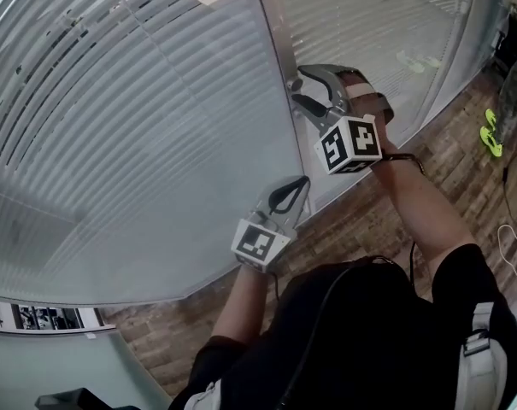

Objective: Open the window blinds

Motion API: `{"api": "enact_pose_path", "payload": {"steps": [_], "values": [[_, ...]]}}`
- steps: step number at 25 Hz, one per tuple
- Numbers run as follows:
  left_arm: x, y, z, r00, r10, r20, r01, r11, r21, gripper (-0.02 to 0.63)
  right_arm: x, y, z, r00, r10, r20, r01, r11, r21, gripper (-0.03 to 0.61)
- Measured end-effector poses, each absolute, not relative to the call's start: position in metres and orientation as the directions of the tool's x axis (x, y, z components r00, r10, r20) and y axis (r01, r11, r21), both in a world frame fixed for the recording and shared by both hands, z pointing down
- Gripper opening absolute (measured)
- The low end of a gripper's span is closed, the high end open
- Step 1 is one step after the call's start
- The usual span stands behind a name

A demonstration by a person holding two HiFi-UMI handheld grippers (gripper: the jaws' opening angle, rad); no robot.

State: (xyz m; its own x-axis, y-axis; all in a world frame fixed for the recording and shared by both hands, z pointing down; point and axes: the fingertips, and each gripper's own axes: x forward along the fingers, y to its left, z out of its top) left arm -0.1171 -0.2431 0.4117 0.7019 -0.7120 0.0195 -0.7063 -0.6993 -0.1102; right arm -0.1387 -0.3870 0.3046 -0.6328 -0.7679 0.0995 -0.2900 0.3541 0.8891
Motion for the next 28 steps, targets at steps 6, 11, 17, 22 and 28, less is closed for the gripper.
{"api": "enact_pose_path", "payload": {"steps": [6, 11, 17, 22, 28], "values": [[-0.114, -0.242, 0.412, 0.7, -0.714, 0.022, -0.709, -0.698, -0.097, 0.004, -0.143, -0.389, 0.309, -0.622, -0.774, 0.119, -0.12, 0.244, 0.962, 0.252], [-0.116, -0.248, 0.411, 0.691, -0.722, -0.004, -0.719, -0.687, -0.108, 0.005, -0.146, -0.388, 0.311, -0.63, -0.767, 0.121, -0.081, 0.22, 0.972, 0.224], [-0.116, -0.249, 0.408, 0.685, -0.729, -0.022, -0.727, -0.68, -0.091, 0.004, -0.15, -0.386, 0.317, -0.632, -0.763, 0.138, -0.049, 0.216, 0.975, 0.162], [-0.116, -0.245, 0.404, 0.687, -0.727, -0.001, -0.723, -0.683, -0.104, 0.003, -0.149, -0.387, 0.322, -0.618, -0.77, 0.16, -0.03, 0.226, 0.974, 0.127], [-0.118, -0.239, 0.399, 0.688, -0.726, -0.011, -0.721, -0.682, -0.119, 0.005, -0.149, -0.387, 0.319, -0.633, -0.756, 0.164, -0.124, 0.308, 0.943, 0.127]]}}
